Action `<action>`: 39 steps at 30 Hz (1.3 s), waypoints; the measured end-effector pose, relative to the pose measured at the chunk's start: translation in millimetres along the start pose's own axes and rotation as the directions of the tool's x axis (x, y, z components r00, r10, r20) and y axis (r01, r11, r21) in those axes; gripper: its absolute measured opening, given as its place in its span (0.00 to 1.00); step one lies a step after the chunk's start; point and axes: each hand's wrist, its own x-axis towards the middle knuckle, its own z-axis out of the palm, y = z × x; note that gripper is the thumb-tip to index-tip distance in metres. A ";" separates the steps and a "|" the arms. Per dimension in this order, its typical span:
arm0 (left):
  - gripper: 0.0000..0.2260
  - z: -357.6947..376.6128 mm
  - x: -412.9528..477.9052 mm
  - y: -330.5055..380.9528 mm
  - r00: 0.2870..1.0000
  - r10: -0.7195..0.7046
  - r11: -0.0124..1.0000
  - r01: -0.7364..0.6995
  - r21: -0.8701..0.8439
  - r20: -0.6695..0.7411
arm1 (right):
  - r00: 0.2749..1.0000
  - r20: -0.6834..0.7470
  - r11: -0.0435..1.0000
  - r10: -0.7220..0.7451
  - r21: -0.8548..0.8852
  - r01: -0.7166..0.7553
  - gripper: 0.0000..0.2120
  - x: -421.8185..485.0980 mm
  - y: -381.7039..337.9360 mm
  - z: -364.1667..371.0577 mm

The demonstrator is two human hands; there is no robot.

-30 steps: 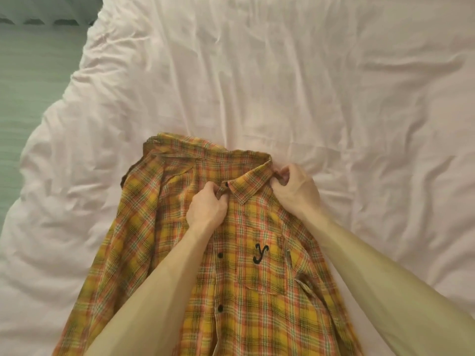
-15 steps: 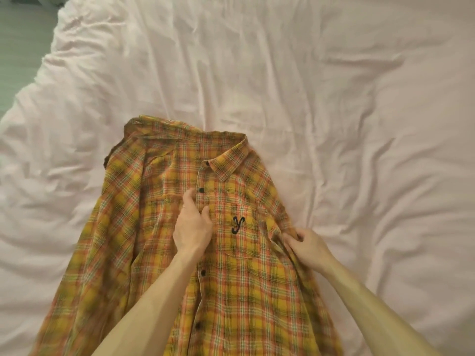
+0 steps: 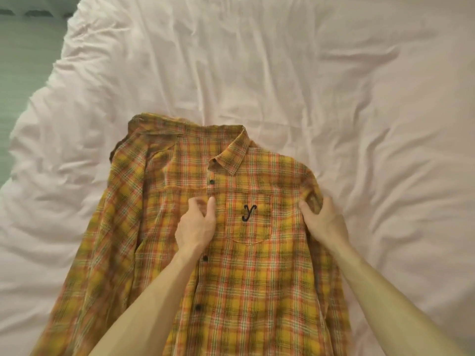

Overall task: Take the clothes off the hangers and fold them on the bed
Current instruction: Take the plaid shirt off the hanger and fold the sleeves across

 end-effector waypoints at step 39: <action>0.27 -70.9 -62.6 -143.0 0.879 0.473 0.798 -0.397 0.454 -0.063 | 0.890 0.154 0.726 -0.428 -0.529 0.441 0.28 -115.8 -67.5 116.3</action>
